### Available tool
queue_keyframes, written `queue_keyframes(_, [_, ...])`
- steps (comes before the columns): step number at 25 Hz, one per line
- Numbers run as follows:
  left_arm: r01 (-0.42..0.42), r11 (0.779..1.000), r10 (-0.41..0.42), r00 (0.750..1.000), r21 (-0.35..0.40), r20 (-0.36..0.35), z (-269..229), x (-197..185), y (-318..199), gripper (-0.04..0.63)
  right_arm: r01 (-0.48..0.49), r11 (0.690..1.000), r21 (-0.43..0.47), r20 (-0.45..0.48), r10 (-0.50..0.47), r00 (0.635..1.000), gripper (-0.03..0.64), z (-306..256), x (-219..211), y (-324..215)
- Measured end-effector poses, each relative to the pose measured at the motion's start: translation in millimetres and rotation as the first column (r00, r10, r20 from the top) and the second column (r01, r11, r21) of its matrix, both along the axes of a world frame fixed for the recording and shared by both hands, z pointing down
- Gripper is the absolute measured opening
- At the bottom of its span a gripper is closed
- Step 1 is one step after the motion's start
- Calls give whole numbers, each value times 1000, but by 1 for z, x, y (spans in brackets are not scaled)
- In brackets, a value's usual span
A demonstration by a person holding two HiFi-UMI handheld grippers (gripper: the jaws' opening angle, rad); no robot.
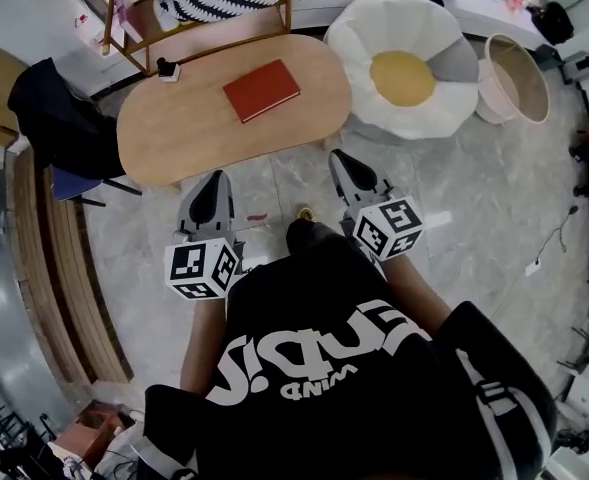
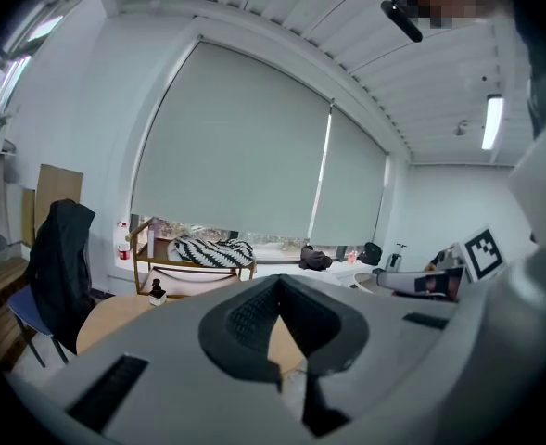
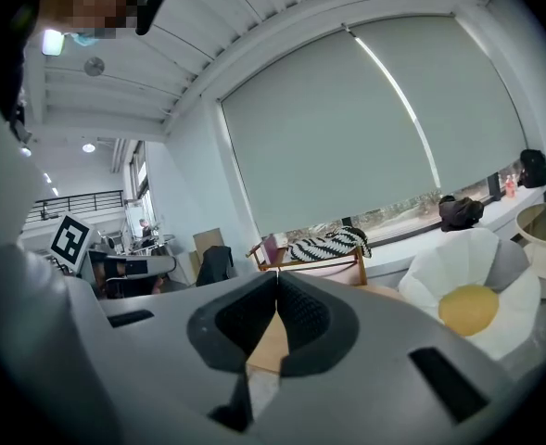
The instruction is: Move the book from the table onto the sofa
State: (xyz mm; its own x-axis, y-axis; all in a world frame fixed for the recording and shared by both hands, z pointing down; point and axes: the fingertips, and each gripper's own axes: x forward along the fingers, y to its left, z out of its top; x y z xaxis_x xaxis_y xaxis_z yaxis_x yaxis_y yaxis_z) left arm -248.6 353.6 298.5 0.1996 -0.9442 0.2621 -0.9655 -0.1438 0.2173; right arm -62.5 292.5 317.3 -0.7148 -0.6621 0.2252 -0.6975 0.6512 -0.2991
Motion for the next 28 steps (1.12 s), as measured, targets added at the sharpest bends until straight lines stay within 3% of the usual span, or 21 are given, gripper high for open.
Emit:
queue_keyframes(13, [131,991,-131,991,-1,12,-2,-6,-63,9,117,993,-35,11,-116,993,2,10,-8,-77])
queue_keyframes(28, [72,997,-72,997,-3,-7,11,-27,-158,9,85,996,-35,-2,-85,996,2,14,-33,-159])
